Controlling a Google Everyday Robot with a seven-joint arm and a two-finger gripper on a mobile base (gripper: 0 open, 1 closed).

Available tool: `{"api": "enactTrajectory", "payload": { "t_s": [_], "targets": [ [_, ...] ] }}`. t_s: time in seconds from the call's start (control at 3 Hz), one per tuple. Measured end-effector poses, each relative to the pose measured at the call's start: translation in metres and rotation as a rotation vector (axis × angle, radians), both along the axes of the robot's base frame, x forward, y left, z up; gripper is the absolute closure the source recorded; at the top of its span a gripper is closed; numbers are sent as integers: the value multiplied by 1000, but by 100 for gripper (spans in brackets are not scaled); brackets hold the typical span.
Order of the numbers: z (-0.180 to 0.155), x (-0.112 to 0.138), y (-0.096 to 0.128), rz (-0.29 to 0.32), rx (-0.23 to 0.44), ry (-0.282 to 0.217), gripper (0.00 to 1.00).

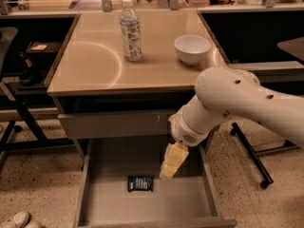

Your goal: Pick rxbar blueberry from middle drawer and place on counter

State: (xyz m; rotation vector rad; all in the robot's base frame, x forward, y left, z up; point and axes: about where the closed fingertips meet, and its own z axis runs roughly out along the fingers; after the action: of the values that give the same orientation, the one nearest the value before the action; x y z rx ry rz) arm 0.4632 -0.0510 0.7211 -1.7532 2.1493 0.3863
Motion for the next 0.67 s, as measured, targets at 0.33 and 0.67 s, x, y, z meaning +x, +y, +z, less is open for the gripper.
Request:
{"api": "enactTrajectory", "payload": {
  "t_s": [0.33, 0.67],
  "targets": [
    [-20, 4, 6, -4, 4, -4, 0],
    [-76, 23, 12, -39, -9, 21, 0]
  ]
}}
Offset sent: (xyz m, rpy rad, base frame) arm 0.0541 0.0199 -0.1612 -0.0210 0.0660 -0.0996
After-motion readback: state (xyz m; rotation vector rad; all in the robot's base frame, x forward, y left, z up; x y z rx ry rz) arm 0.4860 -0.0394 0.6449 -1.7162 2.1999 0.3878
